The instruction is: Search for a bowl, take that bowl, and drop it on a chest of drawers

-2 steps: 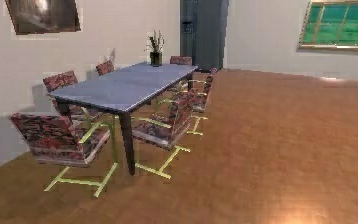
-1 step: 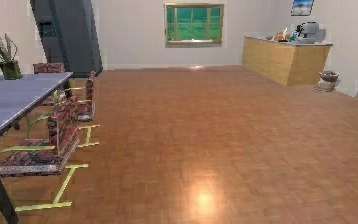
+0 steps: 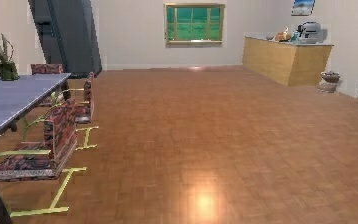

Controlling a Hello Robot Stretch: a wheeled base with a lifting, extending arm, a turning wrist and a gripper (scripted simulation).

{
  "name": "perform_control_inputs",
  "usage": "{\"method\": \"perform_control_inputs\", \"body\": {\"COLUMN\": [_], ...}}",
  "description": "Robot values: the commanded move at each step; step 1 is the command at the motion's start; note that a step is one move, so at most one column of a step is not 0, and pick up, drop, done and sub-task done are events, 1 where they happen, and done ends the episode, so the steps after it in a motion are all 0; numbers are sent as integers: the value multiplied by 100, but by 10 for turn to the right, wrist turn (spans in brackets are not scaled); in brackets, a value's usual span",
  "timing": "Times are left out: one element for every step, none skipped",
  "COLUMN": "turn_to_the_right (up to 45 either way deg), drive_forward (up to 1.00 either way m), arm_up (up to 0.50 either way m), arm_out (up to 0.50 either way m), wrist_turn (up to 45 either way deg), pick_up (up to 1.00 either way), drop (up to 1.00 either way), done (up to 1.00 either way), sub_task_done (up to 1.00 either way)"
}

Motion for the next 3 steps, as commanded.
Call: {"method": "perform_control_inputs", "body": {"turn_to_the_right": [210, 0, 0], "drive_forward": [0, 100, 100], "arm_up": [0, 0, 0], "arm_out": [0, 0, 0], "wrist_turn": [0, 0, 0], "pick_up": [0, 0, 0], "drop": [0, 0, 0], "done": [0, 0, 0], "sub_task_done": [0, 0, 0]}}
